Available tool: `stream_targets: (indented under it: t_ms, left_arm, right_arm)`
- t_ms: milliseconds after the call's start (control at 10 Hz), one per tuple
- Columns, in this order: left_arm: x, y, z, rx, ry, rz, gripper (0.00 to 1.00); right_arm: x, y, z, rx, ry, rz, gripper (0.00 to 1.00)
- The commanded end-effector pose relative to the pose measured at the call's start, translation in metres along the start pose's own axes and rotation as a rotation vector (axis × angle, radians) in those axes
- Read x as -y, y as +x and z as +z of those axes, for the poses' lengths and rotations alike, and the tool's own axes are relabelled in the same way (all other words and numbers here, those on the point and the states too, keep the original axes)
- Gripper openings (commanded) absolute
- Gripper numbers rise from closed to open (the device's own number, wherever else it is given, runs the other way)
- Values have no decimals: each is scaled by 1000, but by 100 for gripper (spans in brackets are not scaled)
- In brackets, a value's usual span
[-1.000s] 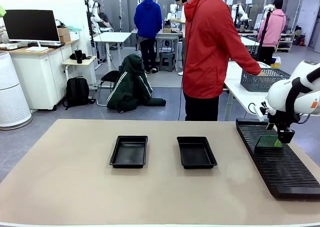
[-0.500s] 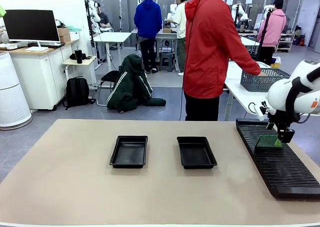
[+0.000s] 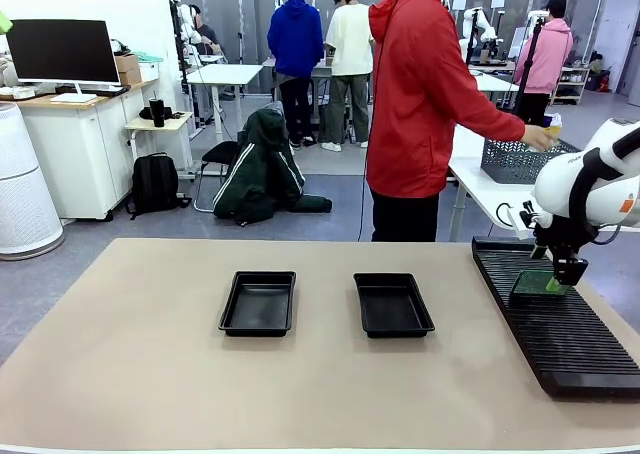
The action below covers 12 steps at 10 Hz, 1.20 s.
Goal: Inspect and transfer BCBs to ESD trays.
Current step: Pick up the Blank PCB from the PCB Rack and place it in the left ESD tray.
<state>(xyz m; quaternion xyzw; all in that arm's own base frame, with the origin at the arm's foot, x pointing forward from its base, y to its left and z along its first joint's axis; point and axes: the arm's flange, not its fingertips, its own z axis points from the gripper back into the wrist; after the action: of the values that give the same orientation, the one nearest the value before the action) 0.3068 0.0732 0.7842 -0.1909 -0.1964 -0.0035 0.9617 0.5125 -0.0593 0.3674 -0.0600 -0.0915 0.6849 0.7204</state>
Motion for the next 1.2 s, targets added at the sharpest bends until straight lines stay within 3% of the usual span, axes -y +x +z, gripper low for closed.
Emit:
stream_targets:
  t_ms: [0,200,1100]
  left_arm:
    - [-1,-2,0,0,-1,1,100]
    - [-1,-2,0,0,-1,1,100]
    - [-1,-2,0,0,-1,1,100]
  right_arm:
    - [5,-9,-2,27,28,15,88]
    - [4,-11,-3,-5,18,16,79]
    - [0,-17,-6,18,-26,12,34]
